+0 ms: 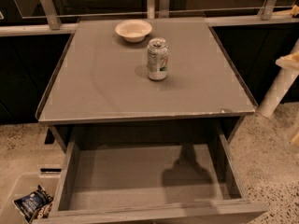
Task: Close top drawer
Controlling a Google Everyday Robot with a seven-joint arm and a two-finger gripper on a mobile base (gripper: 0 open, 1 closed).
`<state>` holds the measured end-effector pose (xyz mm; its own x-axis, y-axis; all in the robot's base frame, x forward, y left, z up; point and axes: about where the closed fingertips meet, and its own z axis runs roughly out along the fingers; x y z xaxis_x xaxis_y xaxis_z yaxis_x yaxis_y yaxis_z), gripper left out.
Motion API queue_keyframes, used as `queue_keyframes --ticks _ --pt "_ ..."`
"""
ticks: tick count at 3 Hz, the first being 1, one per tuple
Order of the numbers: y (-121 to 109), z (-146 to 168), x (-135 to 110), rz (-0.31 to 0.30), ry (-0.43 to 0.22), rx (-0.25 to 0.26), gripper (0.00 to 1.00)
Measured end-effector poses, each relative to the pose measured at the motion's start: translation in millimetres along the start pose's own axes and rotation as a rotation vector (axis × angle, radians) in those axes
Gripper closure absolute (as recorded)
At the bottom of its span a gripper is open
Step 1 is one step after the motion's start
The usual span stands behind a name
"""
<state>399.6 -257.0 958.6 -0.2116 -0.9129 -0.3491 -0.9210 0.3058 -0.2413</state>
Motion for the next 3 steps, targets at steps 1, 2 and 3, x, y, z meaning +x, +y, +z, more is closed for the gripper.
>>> queue_keyframes --ticks 1,2,3 --pt "32 17 51 0.057 -0.115 -0.042 0.0" --pt "78 65 95 0.115 -0.246 -0.177 0.0" --pt "127 125 111 0.183 -0.346 -0.335 0.0"
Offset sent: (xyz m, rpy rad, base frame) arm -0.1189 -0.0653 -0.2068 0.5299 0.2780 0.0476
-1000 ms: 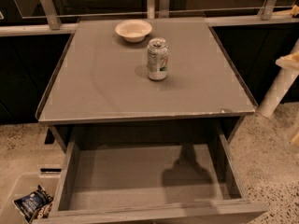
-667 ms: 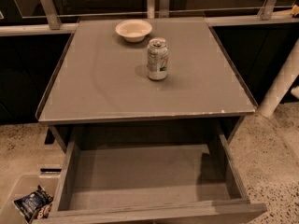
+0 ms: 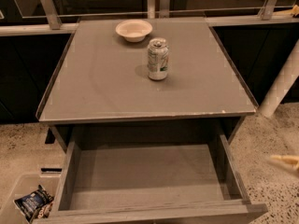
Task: Close top drawer
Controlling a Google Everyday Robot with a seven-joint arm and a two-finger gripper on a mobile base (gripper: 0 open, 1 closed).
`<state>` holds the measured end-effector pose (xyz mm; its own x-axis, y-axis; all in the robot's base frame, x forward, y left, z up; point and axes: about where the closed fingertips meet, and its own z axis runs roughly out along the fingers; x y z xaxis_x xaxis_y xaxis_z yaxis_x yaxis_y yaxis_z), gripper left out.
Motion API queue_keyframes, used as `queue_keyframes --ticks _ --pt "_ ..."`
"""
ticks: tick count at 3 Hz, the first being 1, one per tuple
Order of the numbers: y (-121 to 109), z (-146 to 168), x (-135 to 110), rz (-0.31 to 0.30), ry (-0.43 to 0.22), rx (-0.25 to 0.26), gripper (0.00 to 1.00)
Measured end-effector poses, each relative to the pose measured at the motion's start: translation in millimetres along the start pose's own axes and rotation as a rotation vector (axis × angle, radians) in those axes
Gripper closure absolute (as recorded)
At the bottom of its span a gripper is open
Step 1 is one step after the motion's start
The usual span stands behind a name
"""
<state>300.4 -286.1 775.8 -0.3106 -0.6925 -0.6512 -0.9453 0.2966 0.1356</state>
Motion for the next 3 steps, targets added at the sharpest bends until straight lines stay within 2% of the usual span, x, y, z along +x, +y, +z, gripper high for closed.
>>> queue_keyframes --ticks 1,2,3 --pt "40.5 66.5 26.0 0.093 -0.013 -0.14 0.0" --pt "40.6 66.5 26.0 0.093 -0.013 -0.14 0.0" --pt "50.0 60.1 23.8 0.081 -0.023 -0.117 0.0"
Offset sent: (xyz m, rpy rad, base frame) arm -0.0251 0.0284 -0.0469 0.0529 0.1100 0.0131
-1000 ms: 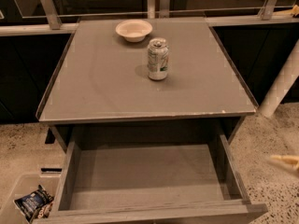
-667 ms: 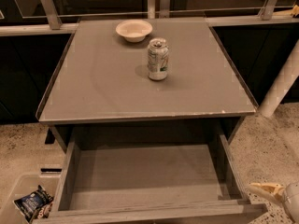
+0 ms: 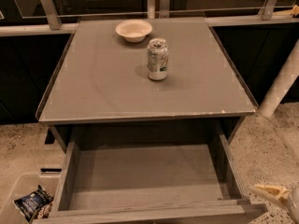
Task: Close top drawer
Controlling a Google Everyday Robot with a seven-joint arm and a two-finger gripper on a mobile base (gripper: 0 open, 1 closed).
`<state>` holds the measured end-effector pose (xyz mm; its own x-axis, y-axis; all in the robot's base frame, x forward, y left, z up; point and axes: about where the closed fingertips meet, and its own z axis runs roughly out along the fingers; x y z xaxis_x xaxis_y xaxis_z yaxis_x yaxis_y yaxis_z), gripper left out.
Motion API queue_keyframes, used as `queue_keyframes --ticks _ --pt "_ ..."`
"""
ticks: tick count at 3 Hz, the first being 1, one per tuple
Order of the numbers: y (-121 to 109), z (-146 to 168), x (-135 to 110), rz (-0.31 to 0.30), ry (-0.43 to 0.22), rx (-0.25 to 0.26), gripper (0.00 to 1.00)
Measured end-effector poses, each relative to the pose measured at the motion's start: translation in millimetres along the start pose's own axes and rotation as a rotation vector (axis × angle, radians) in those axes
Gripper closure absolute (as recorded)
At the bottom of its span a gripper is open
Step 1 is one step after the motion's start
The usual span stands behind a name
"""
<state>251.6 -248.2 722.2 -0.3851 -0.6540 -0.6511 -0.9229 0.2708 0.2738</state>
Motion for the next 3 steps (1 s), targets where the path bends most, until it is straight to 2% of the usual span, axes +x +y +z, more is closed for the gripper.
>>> queue_keyframes --ticks 1,2,3 --pt "31 -4 9 0.019 -0.018 0.047 0.0" --pt "59 5 32 0.09 -0.041 0.038 0.0" --pt "61 23 62 0.163 -0.053 -0.029 0.0"
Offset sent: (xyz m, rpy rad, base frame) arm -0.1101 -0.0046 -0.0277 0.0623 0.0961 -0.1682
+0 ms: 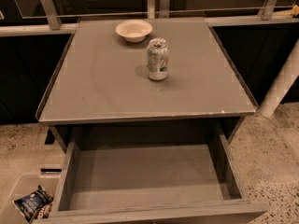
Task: Close top drawer
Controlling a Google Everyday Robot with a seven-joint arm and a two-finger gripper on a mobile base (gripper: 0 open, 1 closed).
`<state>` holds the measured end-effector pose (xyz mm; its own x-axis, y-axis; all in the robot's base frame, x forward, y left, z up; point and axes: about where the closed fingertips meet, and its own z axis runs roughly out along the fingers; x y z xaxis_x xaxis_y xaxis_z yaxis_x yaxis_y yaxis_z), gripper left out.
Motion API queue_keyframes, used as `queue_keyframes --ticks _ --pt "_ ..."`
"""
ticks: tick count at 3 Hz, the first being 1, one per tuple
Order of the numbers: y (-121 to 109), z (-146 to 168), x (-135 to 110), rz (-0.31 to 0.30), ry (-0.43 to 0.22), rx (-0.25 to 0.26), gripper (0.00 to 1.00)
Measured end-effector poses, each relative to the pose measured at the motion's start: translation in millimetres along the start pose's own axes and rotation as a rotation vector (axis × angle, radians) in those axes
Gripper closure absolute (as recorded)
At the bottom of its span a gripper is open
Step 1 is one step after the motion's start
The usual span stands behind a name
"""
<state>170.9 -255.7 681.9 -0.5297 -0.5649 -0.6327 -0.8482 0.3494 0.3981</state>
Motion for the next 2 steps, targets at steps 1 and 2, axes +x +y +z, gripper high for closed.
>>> queue_keyframes --ticks 1,2 --pt "-27 27 25 0.029 0.009 -0.104 0.0" --pt "-54 53 22 -0.043 0.048 -0.161 0.0"
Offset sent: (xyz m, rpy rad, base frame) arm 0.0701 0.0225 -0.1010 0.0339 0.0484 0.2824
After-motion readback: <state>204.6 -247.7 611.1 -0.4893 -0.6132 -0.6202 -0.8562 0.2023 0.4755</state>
